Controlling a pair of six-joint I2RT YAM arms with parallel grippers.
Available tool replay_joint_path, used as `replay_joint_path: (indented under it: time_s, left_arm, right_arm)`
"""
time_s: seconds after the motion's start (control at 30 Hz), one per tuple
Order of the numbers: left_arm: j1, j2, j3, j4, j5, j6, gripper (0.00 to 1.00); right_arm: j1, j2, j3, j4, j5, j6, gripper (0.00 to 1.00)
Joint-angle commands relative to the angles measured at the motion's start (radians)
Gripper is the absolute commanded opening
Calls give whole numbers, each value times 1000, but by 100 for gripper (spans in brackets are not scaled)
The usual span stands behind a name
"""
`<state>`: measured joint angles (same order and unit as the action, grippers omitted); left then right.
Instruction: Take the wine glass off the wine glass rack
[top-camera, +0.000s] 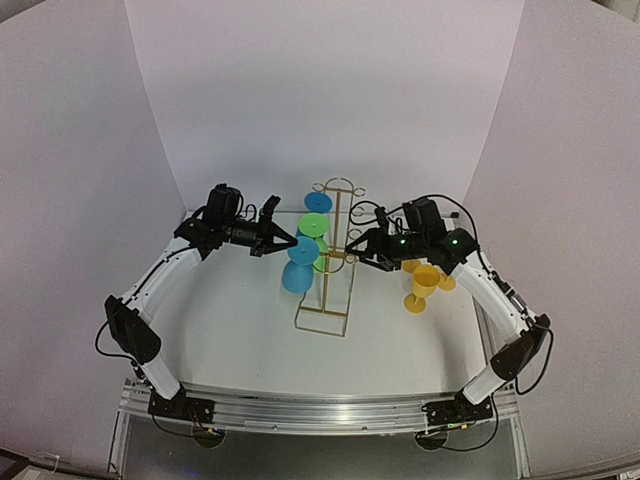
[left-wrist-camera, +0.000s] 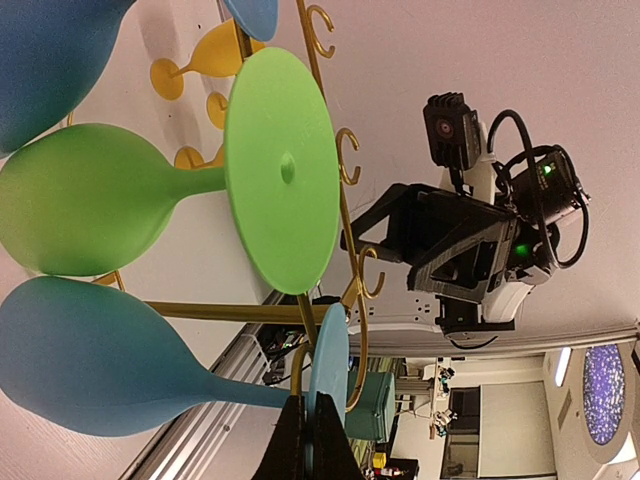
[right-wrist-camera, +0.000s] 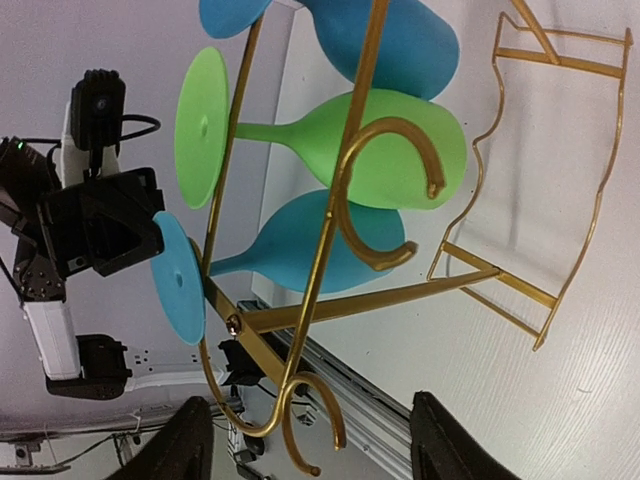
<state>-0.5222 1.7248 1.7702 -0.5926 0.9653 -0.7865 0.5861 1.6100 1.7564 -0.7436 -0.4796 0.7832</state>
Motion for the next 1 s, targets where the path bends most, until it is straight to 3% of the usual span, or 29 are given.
replay_joint_path:
  time_s: [0.0,0.17,0.33,0.37,0.97]
  left_arm:
    - [13,-52,5,30,2,2,0]
    - [17,-57,4,31,4,0,0]
    - [20,-64,0,36,8,-4,0]
    - [21,-65,-1,36,10,-4,0]
    - [85,-120,-77,44,44,-17,0]
  right_arm:
    - [6,12,-48,109,-101,60,48]
    - [6,27,-65,127,-139,82,32]
    - [4,31,-70,132,-134,83,2]
    - [2,33,-69,132,-135,83,0]
    - [-72,12,-113,130,-101,92,0]
